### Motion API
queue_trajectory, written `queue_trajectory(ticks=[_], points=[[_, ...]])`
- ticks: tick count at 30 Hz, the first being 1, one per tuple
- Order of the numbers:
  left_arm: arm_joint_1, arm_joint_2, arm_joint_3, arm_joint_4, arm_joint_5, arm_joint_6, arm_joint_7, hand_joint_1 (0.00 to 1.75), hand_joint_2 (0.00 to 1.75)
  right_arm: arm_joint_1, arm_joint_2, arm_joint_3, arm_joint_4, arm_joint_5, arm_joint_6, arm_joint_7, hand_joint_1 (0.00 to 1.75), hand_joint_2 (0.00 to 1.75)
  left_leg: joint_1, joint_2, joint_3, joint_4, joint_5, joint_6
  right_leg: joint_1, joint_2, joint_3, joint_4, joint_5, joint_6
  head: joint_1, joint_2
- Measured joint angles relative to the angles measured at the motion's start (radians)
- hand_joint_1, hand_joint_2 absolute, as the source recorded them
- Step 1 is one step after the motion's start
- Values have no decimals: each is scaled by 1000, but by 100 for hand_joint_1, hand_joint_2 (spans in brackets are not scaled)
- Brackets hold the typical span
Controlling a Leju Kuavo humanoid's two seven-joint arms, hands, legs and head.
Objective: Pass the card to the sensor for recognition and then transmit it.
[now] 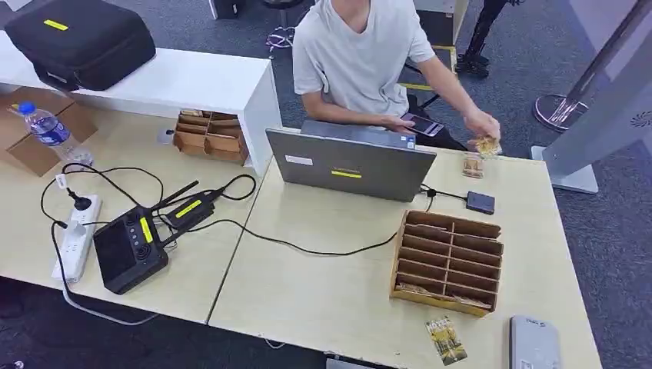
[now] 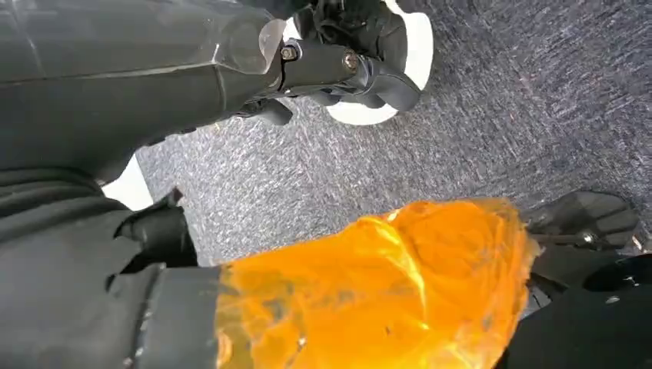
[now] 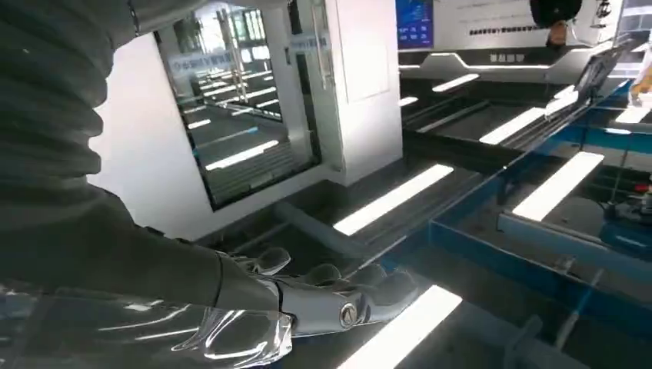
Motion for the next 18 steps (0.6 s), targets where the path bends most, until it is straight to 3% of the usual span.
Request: queue_trajectory(ticks=[3, 4, 8, 10, 13, 18], points=[[-3, -1, 0, 0, -8, 0, 0, 0, 0, -60, -16, 100, 8, 57, 6, 35, 0, 175, 0, 0, 1, 0, 1, 0, 0, 0, 0, 0, 0, 0, 0, 0], [-3, -1, -1, 0, -11, 0, 0, 0, 175, -84, -19, 131, 12, 74, 11, 44, 0, 175, 0, 0, 0, 0, 1, 0, 0, 0, 0, 0, 1, 0, 0, 0], [-4, -1, -8, 0, -43, 4, -18, 0, 175, -222, -21, 289, 54, 162, 74, 72, 0, 175, 0, 1, 0, 0, 2, -1, 0, 1, 0, 2, 2, -1, 0, 0], [-10, -2, -22, 0, -63, 6, -32, 0, 175, -329, -14, 406, 114, 219, 104, 109, 0, 175, 0, 6, 2, 0, 2, -1, 0, 5, -1, 2, 2, -2, 0, 0], [-18, -4, -33, 0, -70, 6, -39, 0, 175, -418, -9, 539, 168, 230, 109, 141, 0, 175, 0, 0, 1, 0, 4, -1, 0, 0, -1, 2, 2, -2, 0, 0], [-15, -5, -48, 0, -88, 26, -56, 0, 175, -484, -6, 639, 213, 219, 110, 157, 0, 175, 1, -4, -1, 0, 4, -1, 0, -4, -1, 2, 2, -2, 0, 0]])
